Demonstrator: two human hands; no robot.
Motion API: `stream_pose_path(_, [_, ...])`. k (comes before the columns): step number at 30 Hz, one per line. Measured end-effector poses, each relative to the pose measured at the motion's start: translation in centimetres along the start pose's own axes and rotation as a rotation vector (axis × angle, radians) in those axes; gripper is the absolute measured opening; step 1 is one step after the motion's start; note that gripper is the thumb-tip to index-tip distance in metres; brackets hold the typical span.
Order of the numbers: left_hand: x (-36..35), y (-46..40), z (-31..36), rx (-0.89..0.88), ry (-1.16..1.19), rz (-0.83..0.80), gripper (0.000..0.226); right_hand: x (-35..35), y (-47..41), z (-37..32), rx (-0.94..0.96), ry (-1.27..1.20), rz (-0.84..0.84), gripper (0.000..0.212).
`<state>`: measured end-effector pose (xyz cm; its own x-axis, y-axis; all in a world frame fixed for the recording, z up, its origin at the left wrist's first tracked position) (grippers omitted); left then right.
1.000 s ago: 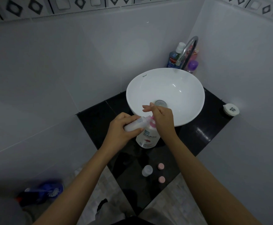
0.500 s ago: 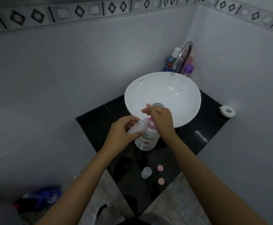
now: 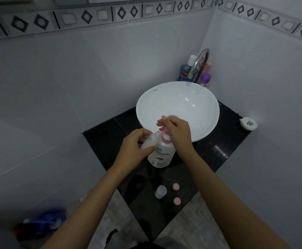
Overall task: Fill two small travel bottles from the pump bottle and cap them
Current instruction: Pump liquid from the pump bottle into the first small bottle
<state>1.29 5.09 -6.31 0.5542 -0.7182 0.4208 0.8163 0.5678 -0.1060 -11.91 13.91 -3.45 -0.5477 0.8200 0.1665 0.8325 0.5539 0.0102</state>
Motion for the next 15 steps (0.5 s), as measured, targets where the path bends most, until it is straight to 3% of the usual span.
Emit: stream_pose_path(15, [-0.20, 0.16, -0.27, 0.029, 0.061, 0.016, 0.035, 0.01, 0.31, -0.09, -0.007, 0.020, 0.027, 0.029])
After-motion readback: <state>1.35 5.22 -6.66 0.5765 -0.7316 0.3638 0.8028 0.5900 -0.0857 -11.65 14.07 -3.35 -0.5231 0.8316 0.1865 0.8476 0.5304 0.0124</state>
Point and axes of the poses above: each hand's wrist, its own y-axis away from the middle knuckle, its own x-axis out of the back of the hand, z = x × y, the point moved 3 cm from there along -y, towards the middle knuckle, and after that the axes turned 3 degrees about -y, right-handed, at the moved point
